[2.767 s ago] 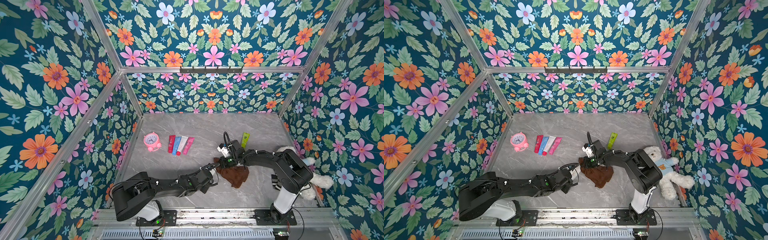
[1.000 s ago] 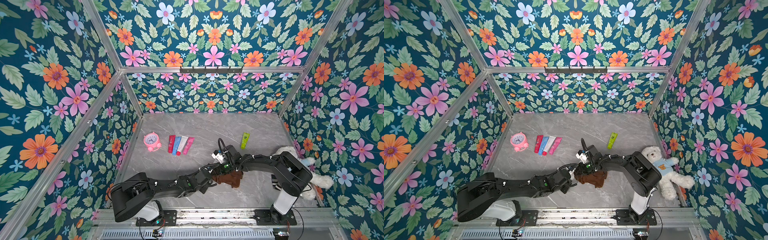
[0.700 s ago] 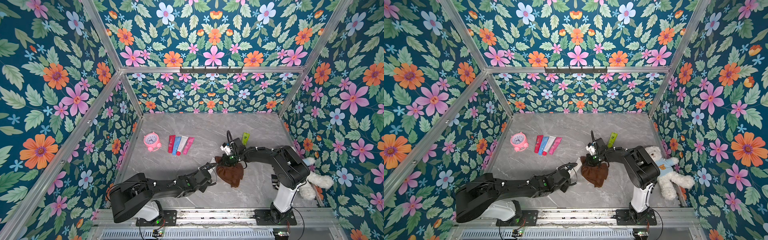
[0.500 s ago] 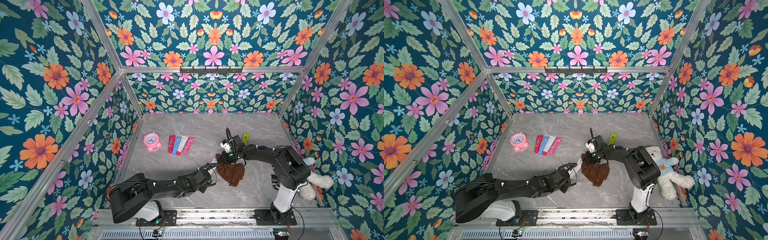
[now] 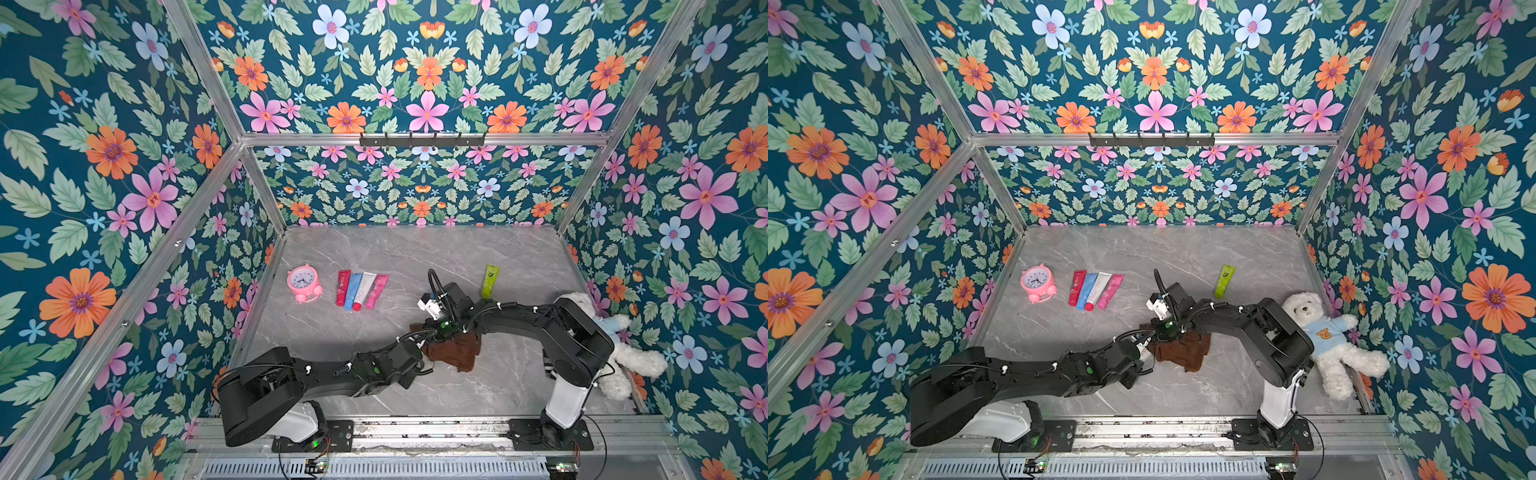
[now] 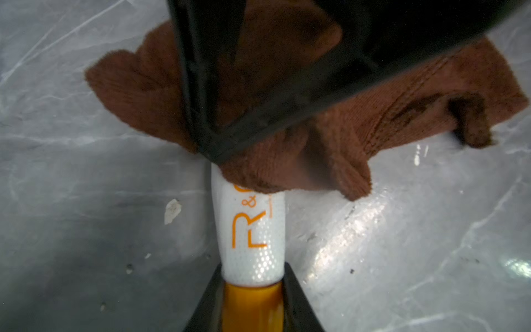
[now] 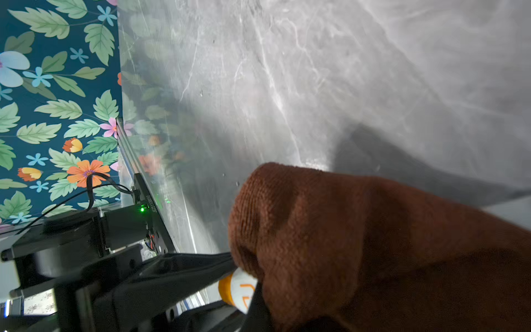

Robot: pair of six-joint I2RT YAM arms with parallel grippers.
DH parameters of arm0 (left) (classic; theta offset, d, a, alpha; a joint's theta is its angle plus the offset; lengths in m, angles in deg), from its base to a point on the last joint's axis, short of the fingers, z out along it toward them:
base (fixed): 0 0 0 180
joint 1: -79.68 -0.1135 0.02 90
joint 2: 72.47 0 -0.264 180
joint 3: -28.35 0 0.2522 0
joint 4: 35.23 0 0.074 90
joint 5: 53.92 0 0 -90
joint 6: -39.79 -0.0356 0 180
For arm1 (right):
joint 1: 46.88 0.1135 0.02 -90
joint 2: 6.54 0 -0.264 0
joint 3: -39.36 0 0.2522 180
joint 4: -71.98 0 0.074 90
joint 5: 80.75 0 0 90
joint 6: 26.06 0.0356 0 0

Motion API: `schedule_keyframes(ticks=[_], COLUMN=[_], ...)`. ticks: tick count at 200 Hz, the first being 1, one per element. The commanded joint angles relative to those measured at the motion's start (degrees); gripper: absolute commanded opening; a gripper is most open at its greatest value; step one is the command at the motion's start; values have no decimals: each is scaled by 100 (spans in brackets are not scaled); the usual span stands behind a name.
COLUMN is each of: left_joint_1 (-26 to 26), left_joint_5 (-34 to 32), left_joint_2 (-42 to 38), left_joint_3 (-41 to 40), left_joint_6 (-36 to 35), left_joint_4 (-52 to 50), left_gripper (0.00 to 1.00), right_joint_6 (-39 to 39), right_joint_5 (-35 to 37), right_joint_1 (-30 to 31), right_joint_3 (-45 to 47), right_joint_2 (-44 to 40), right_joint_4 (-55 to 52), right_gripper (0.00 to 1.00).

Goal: Wipe the surface of the toothpaste tube
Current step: Wipe the dirt from the toothpaste tube.

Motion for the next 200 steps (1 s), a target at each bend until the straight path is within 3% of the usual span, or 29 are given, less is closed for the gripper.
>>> schedule_keyframes(ticks=[1, 59, 82, 149, 179, 200], left_joint_1=[-9, -11, -13, -17, -13, -14], left_joint_5=[-182, -214, -194, -160, -164, -169], left_joint_2=[-45, -47, -56, -34, 13, -60], left_joint_3=[7, 3, 12, 19, 43, 8], left_joint_6=[6, 15, 5, -2, -18, -17], left_joint_4=[226, 201, 218, 227, 211, 222], left_gripper=[0, 0, 0, 0, 0, 0], right_joint_6=[16, -287, -319, 99, 117, 62], right_joint_5=[211, 822, 449, -127, 20, 158], right_joint_1=[-68, -1245, -1132, 19, 8, -348], right_joint_3=[171, 377, 330, 536, 622, 654], right_joint_2=[-48, -26, -218, -412, -199, -12], right_joint_4=[-273, -336, -280, 152, 243, 171], right_gripper=[0, 0, 0, 0, 0, 0])
